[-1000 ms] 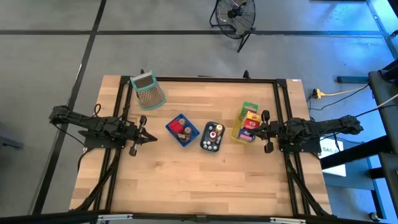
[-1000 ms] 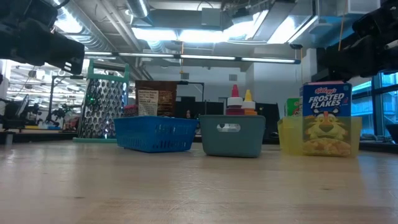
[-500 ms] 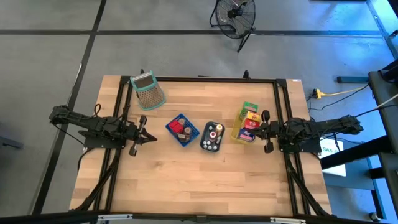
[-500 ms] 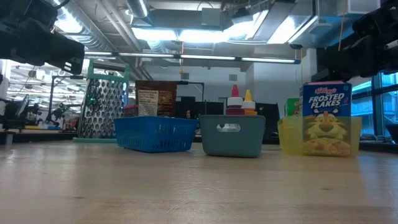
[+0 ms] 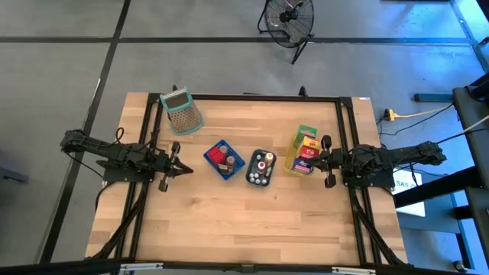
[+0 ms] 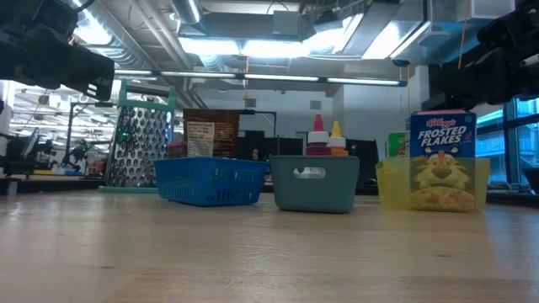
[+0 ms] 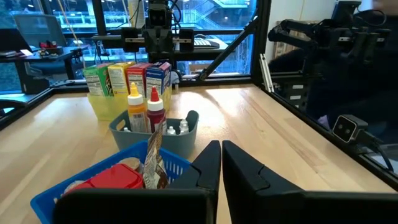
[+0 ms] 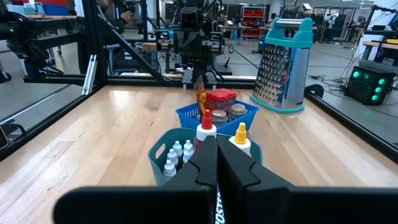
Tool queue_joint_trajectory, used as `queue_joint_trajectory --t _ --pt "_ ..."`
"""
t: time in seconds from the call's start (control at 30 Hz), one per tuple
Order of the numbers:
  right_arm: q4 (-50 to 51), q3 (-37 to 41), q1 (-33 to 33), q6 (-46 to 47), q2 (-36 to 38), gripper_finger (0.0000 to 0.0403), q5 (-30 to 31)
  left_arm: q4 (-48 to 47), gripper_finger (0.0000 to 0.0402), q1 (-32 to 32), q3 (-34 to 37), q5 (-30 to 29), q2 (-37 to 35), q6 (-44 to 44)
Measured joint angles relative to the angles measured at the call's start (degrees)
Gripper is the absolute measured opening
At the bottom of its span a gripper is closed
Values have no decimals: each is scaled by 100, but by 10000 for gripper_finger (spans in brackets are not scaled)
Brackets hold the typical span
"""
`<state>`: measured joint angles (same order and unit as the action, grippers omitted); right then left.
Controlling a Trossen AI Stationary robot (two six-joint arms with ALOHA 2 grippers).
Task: Pick & Place Kitchen Items
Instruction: Return to Home Position
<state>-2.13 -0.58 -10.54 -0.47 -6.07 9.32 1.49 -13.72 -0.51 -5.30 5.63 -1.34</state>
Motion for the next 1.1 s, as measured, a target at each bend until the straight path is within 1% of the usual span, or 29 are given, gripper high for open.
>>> queue_joint_trajectory --t 0.27,0.6,1.1 --pt "0 0 2 0 -2 3 -11 0 6 0 0 0 -1 0" --pt "-2 0 0 0 -2 3 -9 0 11 0 0 0 -1 0" --pt "0 0 0 -2 -2 3 -7 0 6 0 0 2 0 0"
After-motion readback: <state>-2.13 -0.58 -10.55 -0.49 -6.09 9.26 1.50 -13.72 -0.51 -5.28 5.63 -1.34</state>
